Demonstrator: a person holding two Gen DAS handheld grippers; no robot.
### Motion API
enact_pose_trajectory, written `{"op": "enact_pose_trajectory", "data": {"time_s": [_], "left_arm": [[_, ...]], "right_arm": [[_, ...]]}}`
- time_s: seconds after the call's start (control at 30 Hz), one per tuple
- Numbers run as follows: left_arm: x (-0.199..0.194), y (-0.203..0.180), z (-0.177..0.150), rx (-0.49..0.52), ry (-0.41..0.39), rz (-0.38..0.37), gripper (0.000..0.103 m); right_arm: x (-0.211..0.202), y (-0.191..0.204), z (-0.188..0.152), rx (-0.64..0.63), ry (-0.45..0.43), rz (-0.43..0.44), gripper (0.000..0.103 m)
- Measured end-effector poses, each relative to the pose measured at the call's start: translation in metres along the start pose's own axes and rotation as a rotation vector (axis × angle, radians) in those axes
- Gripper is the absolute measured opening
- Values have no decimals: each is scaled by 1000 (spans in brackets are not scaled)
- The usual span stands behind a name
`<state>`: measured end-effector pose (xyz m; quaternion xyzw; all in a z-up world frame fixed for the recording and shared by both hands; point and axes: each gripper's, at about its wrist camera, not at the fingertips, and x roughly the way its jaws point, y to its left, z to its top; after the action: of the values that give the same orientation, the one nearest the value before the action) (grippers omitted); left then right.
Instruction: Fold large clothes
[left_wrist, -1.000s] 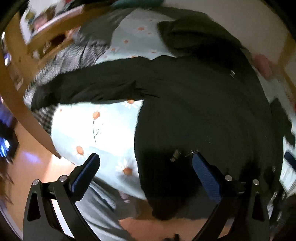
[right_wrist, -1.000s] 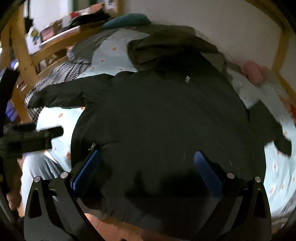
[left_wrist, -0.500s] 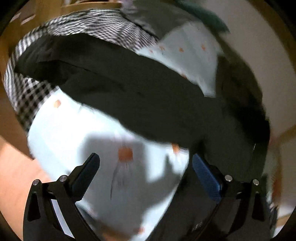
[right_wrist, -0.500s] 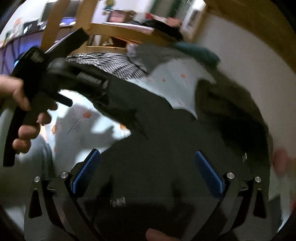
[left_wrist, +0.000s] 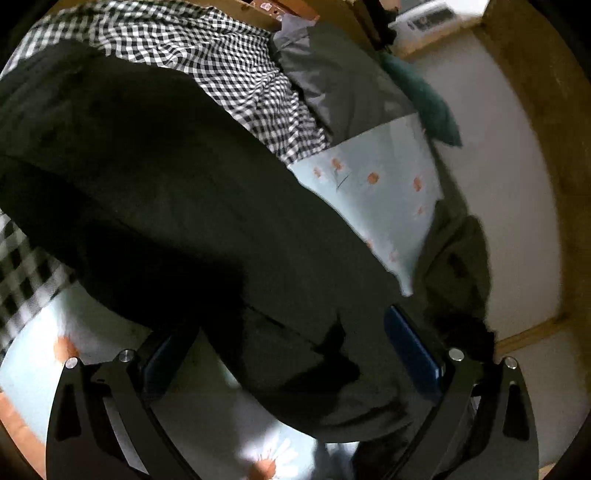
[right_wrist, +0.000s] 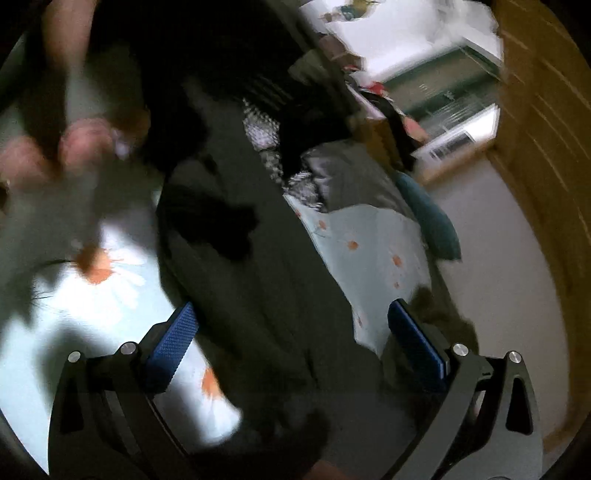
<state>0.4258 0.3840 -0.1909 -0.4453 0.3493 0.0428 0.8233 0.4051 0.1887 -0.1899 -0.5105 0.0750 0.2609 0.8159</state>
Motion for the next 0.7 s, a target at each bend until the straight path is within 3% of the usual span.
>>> {"op": "enact_pose_trajectory", "data": {"time_s": [0.07,0.2,0.3,0.33,0.4,0.47,0.6,0.7], "left_arm": [[-4,2,1,8,-22,-14,98],[-7,5,-2,38,-22,-36,98],[-11,12,-2,-16,-35,-70,98],[-11,14,-2,-32,-37,-77,98],[-12,15,-4,-48,-40,-75,98],[-10,13,-5,-24,-31,-55,98],[-10,12,-8,13,-16,-66,98],[-17,21,-8,-72,-18,-133,98]], "right_arm": [[8,-3,5,-15,-38,59,100],[35,-19,11,49,59,209,100],[33,-19,11,54,63,190,99],[32,-18,14,61,72,198,95],[30,-13,16,72,94,272,38],[27,-6,17,80,99,225,25],[16,-28,13,261,98,296,11],[-3,-63,8,401,26,295,8]]}}
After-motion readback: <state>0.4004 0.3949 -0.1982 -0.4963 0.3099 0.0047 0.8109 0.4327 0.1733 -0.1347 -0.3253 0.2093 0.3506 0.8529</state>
